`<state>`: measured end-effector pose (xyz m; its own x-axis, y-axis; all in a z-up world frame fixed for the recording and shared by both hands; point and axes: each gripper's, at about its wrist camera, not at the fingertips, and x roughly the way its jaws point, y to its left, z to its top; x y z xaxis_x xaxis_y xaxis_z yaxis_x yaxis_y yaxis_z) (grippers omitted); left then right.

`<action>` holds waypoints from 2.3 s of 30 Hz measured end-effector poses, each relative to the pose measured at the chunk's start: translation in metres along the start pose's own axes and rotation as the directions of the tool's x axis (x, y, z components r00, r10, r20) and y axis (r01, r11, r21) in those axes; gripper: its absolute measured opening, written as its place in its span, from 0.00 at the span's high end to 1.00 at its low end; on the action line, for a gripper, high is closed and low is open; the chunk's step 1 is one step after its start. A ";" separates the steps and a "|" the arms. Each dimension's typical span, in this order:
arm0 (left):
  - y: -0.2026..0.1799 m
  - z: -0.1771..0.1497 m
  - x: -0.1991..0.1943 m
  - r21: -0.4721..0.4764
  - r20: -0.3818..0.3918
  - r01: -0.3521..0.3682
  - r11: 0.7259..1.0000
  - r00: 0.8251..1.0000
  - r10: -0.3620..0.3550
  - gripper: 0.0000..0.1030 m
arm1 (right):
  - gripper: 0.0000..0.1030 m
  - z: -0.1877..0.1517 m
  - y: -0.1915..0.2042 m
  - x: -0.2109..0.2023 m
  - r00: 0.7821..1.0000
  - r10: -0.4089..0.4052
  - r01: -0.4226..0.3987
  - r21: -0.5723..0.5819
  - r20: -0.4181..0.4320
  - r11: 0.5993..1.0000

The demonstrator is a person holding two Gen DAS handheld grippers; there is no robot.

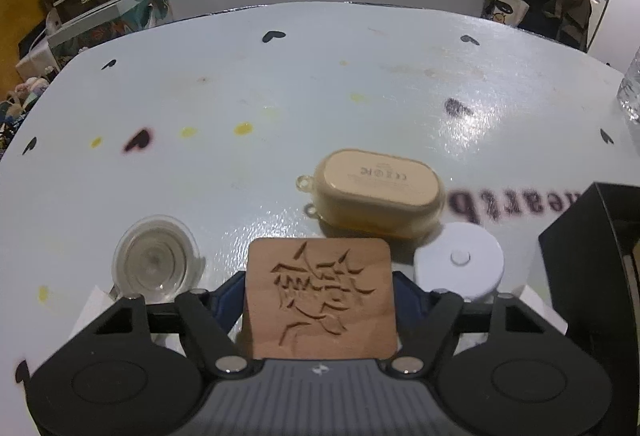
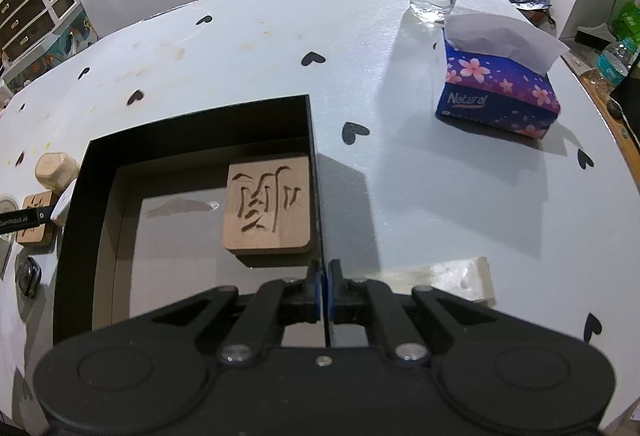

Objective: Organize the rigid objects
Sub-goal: 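Grasp the second carved wooden stamp with the left gripper, then carry the stamp with the left gripper and stack it on the first stamp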

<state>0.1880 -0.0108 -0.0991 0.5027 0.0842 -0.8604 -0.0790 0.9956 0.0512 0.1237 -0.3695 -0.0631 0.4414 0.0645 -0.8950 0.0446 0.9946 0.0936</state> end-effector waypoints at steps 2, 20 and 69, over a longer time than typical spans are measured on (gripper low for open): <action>0.000 -0.003 -0.002 0.001 -0.007 0.010 1.000 1.000 -0.010 0.27 | 0.97 0.000 0.000 0.000 1.000 -0.002 0.002 -0.003 -0.001 1.000; -0.038 0.002 -0.097 0.119 0.119 0.213 0.970 0.966 -0.227 0.27 | 0.97 0.000 0.003 0.000 1.000 -0.006 0.006 -0.027 -0.003 1.000; -0.228 -0.003 -0.054 0.870 -0.166 0.391 0.299 0.805 -0.570 0.11 | 0.97 0.004 0.003 0.003 1.000 -0.006 0.005 -0.036 -0.021 0.999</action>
<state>0.1758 -0.2422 -0.0659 0.3072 -0.5064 -0.8057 0.9221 0.3677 0.1205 0.1286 -0.3665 -0.0633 0.4219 0.0607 -0.9046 0.0140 0.9972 0.0734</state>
